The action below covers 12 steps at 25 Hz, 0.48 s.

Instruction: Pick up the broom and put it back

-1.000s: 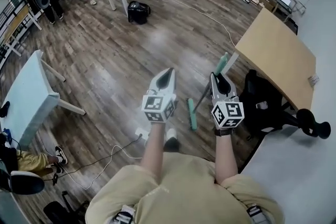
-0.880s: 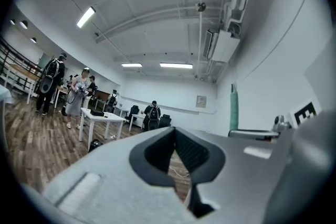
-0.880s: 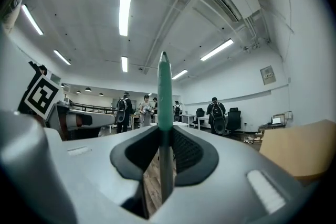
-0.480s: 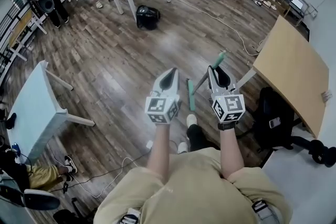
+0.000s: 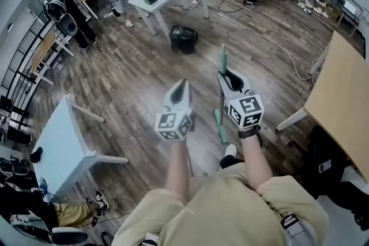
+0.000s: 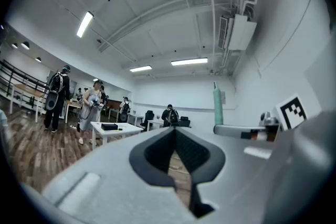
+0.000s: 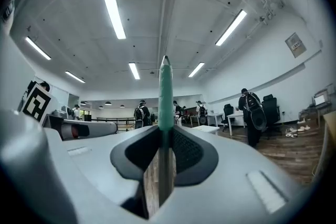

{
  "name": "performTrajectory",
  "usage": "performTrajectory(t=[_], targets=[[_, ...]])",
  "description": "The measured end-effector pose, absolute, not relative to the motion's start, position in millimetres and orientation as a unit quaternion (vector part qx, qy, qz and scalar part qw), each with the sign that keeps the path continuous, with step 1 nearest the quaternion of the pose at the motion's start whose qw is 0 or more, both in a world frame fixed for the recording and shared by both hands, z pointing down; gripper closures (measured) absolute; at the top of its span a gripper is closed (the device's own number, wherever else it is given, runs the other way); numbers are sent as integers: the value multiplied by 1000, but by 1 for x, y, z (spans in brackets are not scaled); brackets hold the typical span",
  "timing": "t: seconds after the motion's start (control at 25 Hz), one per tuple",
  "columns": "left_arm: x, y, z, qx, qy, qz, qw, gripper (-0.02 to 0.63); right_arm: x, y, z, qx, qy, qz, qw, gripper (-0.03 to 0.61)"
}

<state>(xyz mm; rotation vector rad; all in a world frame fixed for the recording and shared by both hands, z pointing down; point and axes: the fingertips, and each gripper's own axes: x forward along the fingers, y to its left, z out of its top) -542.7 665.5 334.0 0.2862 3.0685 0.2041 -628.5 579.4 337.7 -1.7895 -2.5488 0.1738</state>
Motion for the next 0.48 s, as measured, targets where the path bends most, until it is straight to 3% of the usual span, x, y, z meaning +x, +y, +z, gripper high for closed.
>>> performTrajectory(t=[0.2,0.48], targets=[[-614,706,331,108,992,56,28,612,-695,626,327,-585,-810,41,-24,499],[-732,743,355,81,993,87,4,612,-789,646,341,-566,-824,26,-19,497]])
